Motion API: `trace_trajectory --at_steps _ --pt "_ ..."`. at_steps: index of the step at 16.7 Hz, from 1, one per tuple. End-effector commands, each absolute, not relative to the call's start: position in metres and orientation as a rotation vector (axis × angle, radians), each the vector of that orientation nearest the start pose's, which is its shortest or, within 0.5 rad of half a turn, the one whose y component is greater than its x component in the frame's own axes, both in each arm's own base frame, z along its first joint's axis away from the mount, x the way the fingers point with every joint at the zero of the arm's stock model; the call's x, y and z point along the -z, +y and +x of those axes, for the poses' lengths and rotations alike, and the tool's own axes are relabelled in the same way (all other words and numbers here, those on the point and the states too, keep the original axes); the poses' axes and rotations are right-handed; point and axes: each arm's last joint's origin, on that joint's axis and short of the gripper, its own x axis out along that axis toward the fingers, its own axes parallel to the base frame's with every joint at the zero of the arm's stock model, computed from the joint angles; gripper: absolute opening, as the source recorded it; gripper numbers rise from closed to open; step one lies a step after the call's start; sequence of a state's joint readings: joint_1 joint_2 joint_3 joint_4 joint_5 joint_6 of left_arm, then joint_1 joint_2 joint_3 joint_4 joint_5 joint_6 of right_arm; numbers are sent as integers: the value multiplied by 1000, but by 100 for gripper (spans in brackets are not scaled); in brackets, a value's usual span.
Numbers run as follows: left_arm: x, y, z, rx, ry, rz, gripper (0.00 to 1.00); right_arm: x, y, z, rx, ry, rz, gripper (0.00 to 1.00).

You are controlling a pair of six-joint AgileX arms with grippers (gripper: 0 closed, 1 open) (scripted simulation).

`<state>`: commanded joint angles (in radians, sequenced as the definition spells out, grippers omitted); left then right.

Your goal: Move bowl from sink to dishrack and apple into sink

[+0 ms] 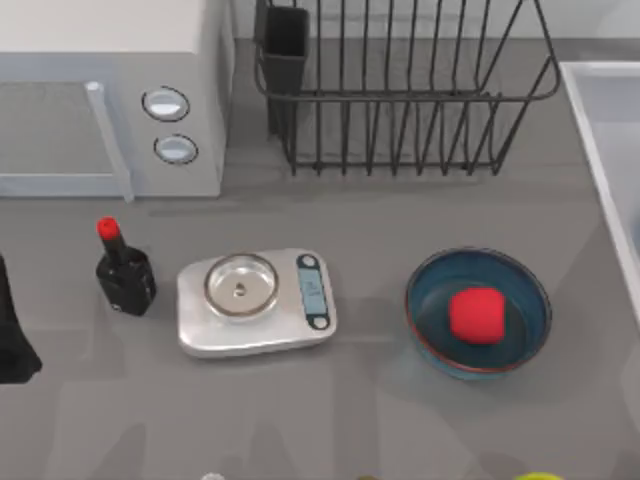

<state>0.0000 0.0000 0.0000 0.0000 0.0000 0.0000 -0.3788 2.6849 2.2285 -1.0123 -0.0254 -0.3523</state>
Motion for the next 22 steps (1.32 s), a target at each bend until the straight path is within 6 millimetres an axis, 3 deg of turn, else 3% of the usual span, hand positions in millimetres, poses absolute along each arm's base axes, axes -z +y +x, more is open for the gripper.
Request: trace_trajectory --at_steps 2,5,18,22 --pt "-160 -1 106 0 0 0 100 -49 -185 485 8 1470 7 100" --pt "-160 -1 106 0 0 0 100 -48 -185 485 8 1471 7 100" --pt "-160 -1 106 0 0 0 100 -48 -185 485 8 1471 7 2" --pt "-160 -1 106 0 0 0 100 -48 -185 485 8 1471 7 0"
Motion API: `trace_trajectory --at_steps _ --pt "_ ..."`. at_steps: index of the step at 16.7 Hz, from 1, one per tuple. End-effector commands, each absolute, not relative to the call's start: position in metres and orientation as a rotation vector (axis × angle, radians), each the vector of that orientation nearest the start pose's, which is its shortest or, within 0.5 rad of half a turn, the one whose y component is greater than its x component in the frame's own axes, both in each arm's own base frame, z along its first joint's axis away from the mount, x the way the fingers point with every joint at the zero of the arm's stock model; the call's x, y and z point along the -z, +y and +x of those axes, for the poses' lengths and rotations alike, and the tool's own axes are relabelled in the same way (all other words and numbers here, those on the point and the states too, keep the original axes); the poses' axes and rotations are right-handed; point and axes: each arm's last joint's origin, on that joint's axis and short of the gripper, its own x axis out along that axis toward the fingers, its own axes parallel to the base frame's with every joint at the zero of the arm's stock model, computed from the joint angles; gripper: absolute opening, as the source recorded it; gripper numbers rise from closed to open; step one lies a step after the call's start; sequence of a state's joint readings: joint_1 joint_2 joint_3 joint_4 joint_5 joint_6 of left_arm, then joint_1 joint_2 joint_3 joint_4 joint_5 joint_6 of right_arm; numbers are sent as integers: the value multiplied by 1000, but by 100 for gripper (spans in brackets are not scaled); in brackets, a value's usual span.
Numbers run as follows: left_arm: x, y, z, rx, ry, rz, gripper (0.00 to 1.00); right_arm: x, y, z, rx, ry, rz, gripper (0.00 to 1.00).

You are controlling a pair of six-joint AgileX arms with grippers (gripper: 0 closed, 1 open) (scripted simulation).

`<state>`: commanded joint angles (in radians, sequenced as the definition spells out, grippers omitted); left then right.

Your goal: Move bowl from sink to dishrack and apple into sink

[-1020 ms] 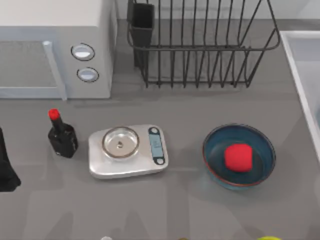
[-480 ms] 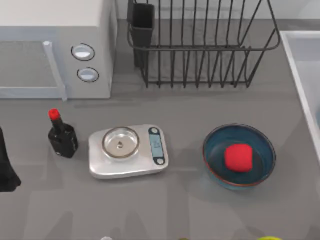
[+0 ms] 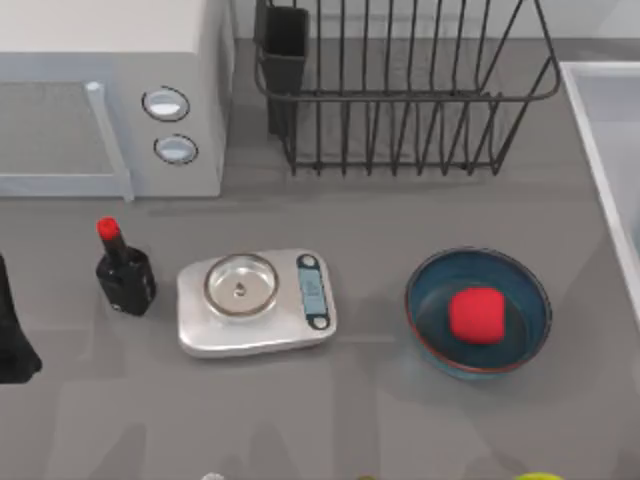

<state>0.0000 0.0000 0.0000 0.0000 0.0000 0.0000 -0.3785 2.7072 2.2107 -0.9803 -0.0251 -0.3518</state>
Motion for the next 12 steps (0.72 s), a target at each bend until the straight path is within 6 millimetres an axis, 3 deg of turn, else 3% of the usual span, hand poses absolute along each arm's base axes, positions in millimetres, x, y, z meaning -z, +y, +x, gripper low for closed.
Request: trace_trajectory --at_steps 7,9,12 --pt "-160 -1 106 0 0 0 100 -55 -185 483 7 1469 6 0" --pt "-160 -1 106 0 0 0 100 -74 -194 473 8 1475 10 0" --pt "-160 -1 106 0 0 0 100 -127 -213 443 9 1480 14 0"
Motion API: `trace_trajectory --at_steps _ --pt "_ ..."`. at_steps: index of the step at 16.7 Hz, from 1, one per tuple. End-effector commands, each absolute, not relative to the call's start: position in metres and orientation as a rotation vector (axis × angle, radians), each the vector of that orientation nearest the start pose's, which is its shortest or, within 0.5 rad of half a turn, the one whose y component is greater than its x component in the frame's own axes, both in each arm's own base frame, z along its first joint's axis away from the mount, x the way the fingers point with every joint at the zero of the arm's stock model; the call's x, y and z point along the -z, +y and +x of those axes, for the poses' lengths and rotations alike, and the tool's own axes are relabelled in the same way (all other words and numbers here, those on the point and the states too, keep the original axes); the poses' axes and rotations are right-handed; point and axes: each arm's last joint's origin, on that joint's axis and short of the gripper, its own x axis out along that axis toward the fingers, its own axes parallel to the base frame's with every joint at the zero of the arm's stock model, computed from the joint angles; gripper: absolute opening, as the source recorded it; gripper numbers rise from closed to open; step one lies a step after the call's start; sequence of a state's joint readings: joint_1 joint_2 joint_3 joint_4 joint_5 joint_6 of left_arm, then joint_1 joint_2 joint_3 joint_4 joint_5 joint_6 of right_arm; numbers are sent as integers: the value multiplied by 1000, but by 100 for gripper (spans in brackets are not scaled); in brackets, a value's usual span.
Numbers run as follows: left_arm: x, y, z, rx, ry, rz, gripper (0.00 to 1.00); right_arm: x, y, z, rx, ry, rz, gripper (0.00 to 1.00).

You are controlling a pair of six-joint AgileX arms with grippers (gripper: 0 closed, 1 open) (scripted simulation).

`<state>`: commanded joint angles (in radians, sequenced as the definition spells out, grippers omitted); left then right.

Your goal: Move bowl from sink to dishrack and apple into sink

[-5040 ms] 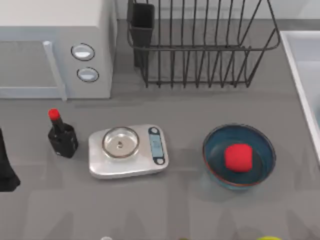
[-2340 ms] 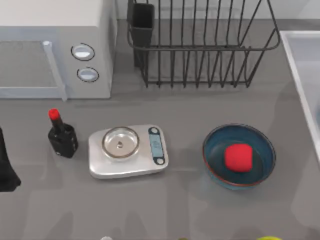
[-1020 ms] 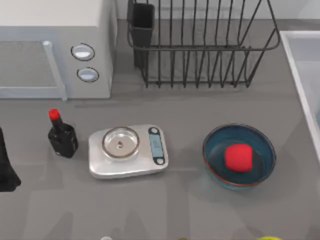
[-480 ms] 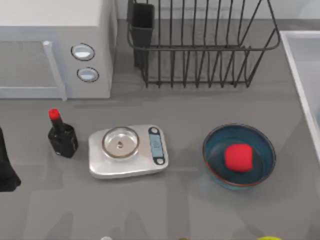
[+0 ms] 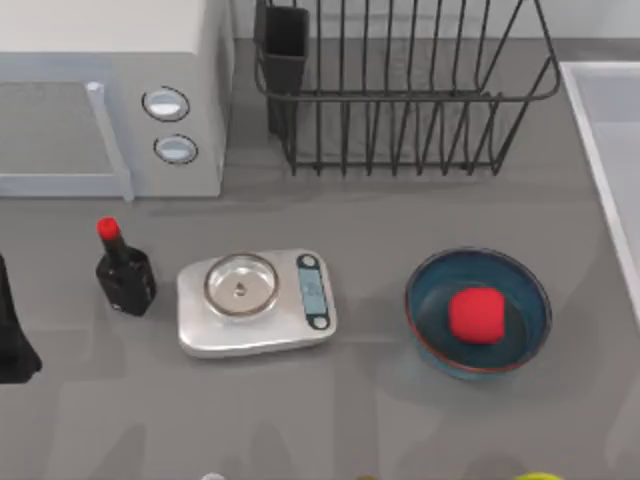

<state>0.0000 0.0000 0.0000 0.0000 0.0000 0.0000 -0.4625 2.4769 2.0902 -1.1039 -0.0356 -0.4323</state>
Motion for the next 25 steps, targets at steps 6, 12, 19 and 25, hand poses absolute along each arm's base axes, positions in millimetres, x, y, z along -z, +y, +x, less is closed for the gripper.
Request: trace_trajectory --at_steps 6,12,19,25 --pt "-160 -1 106 0 0 0 100 -273 -225 323 18 1455 -2 0" --pt "-160 -1 106 0 0 0 100 -346 -188 205 16 1455 -5 0" --pt "-160 -1 106 0 0 0 100 -351 -179 187 6 1465 2 0" --pt "-160 -1 106 0 0 0 100 -352 -163 228 68 1415 -142 0"
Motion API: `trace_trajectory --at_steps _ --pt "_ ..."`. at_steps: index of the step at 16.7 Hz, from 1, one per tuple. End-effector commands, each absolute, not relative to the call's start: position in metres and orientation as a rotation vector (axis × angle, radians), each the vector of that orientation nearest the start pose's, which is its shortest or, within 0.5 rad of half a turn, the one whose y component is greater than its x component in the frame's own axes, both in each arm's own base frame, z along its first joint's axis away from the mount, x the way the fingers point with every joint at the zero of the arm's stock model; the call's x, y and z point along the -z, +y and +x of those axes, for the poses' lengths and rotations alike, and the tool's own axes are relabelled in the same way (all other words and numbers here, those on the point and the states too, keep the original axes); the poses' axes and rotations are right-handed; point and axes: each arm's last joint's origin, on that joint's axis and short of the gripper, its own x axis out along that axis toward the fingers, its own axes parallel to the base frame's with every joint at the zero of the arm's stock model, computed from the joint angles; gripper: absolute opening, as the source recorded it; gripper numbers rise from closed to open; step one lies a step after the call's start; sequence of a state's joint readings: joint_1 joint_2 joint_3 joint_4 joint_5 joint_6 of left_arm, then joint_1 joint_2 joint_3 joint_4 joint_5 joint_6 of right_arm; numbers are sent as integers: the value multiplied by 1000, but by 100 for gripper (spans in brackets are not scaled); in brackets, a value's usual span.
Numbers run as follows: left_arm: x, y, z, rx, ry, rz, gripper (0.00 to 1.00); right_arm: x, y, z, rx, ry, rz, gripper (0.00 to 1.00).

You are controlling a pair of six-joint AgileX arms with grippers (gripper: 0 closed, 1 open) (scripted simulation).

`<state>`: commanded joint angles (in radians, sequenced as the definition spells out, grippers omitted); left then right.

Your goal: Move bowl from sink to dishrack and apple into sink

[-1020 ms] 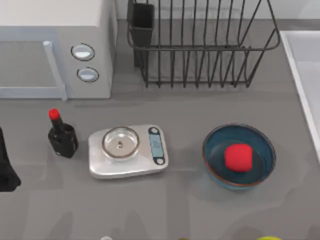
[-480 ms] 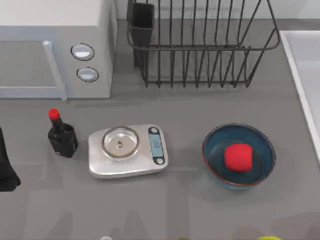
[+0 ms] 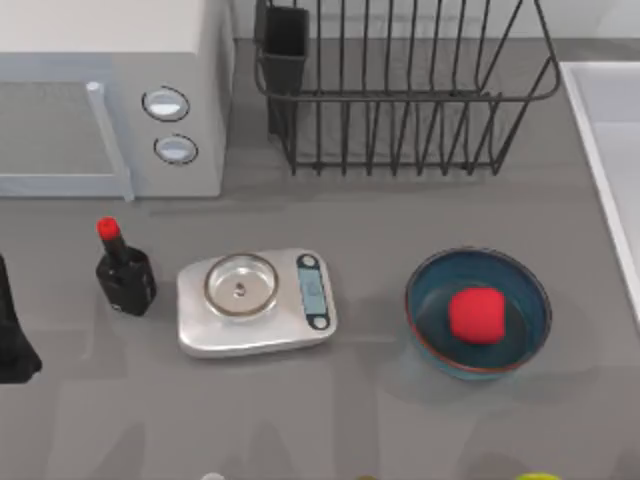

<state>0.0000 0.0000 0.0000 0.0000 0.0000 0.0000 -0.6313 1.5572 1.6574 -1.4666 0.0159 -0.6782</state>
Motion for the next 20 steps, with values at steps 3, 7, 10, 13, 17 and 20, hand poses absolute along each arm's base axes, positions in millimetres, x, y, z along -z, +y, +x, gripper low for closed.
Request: trace_trajectory --at_steps 3,7,10,13,17,20 --pt "-160 -1 106 0 0 0 100 -354 -122 280 114 1289 -312 0" --pt "-160 -1 106 0 0 0 100 -364 -15 340 125 966 -488 0" --pt "-160 -1 106 0 0 0 100 -376 78 355 108 661 -485 0" --pt "-160 -1 106 0 0 0 100 -392 158 345 83 379 -370 0" --pt "-160 -1 106 0 0 0 100 -410 230 311 39 118 -154 0" --pt "-160 -1 106 0 0 0 100 -417 257 289 14 24 -36 0"
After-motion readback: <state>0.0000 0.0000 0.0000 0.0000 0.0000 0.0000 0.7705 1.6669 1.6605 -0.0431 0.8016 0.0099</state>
